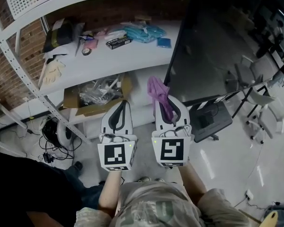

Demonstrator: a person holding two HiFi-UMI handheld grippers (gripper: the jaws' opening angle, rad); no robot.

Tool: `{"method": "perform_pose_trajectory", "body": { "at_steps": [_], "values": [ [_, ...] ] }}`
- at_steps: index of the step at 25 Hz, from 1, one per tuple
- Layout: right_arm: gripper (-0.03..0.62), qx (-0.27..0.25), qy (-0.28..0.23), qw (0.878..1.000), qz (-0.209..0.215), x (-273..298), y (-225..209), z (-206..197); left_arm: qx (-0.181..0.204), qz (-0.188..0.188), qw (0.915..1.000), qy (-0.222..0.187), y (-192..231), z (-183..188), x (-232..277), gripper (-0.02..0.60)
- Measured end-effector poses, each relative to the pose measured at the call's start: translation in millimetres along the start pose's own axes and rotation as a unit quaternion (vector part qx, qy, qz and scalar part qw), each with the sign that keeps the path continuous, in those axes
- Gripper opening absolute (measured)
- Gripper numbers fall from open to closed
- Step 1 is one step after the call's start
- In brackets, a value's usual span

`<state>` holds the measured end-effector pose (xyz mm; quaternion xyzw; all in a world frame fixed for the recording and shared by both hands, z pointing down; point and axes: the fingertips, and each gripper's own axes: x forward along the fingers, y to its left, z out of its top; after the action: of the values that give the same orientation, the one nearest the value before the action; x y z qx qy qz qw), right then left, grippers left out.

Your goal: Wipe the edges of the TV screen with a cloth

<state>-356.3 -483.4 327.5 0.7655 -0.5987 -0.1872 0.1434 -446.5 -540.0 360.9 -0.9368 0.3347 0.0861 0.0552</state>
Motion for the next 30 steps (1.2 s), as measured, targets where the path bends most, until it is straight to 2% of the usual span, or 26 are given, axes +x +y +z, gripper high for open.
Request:
{"method": "perform_pose_trajectory", "body": {
  "at_steps": [8,12,18,22,30],
  "values": [
    [0.061,-0.042,-0.041,0.998,-0.015,-2.8,-23.8,52.1,0.020,-0.015,0.9990,-0.038,-12.8,44.6,14.5,0.015],
    [0.061,-0.054,-0.057,0.997,-0.019,1.3,-36.0,77.0,0.029,-0.028,0.9962,-0.078,-20.4,84.0,27.6,0.015],
    [0.061,-0.071,-0.104,0.991,-0.038,3.4,-58.2,125.5,0.052,-0.035,0.9927,-0.103,-18.5,134.6,45.9,0.015],
    [0.061,-0.084,-0.117,0.989,-0.043,4.5,-73.8,156.1,0.058,-0.037,0.9904,-0.120,-21.7,169.6,54.6,0.015],
    [0.061,-0.177,-0.156,0.969,-0.075,9.6,-103.8,233.8,0.059,-0.047,0.9814,-0.177,-25.0,245.0,72.9,0.015]
  ]
}}
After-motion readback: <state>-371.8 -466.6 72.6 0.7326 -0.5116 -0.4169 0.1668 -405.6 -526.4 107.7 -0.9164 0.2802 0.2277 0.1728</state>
